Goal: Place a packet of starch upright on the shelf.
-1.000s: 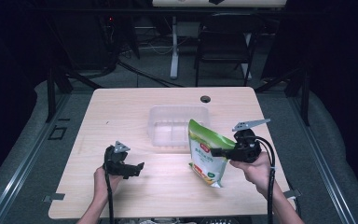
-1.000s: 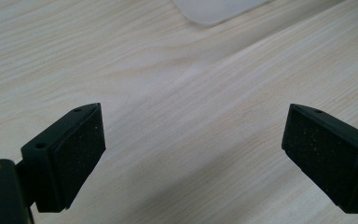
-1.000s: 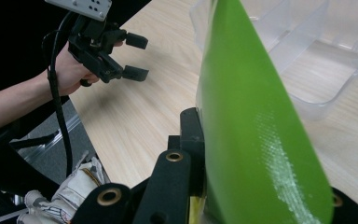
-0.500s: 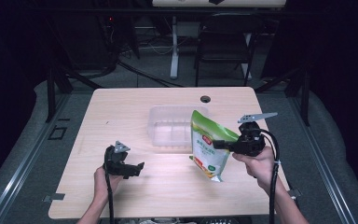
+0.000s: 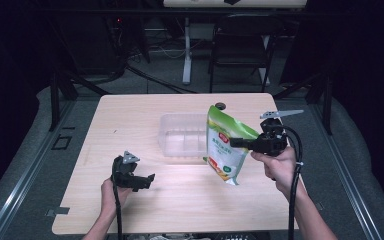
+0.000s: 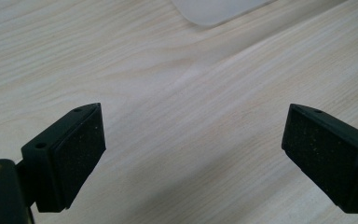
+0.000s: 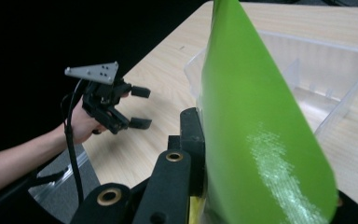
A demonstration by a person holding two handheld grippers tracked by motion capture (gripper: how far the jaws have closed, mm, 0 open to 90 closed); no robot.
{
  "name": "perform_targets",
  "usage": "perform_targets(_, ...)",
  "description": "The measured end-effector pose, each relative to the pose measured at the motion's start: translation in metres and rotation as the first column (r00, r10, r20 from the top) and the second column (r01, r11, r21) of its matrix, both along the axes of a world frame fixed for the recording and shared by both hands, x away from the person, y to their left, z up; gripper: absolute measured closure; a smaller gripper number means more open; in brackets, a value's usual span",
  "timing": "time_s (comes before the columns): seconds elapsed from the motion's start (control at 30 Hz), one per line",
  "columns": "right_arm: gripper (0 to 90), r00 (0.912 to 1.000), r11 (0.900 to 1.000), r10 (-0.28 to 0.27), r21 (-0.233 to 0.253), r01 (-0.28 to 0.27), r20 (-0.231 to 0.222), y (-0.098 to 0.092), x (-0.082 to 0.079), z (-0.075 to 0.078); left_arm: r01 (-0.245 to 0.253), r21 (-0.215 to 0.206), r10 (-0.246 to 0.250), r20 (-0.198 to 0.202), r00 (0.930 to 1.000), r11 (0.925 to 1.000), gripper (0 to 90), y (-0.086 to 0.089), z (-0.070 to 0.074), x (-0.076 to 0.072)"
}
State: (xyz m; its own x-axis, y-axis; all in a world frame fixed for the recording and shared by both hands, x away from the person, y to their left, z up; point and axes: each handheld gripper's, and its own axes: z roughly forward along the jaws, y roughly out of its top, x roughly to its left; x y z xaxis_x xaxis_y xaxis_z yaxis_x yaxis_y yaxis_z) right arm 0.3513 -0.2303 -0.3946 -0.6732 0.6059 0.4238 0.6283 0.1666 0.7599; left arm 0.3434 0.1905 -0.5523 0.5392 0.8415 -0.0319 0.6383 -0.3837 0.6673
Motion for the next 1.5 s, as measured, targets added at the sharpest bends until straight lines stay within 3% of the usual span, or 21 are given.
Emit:
perform_targets(0.83,90.0,0.9889,0.989,-0.146,0.014,0.146,0.025,0.006,0.040,0.007,0.004,0.001,-0.004,0.001,1.0000,1.0000,5.9,-0.001,0.000,0.000)
perform_targets(1.0,90.0,0.9864,0.986,-0.164,0.030,0.164,0.010,0.007,0.049,0.006,0.002,0.001,-0.002,0.006,1.0000,1.0000,5.9,-0.001,0.000,0.000)
perform_targets(1.5,90.0,0.9809,0.981,-0.193,0.039,0.192,0.021,0.022,0.067,0.009,0.010,0.003,-0.010,0.006,0.9999,0.9999,5.9,-0.001,0.000,0.000)
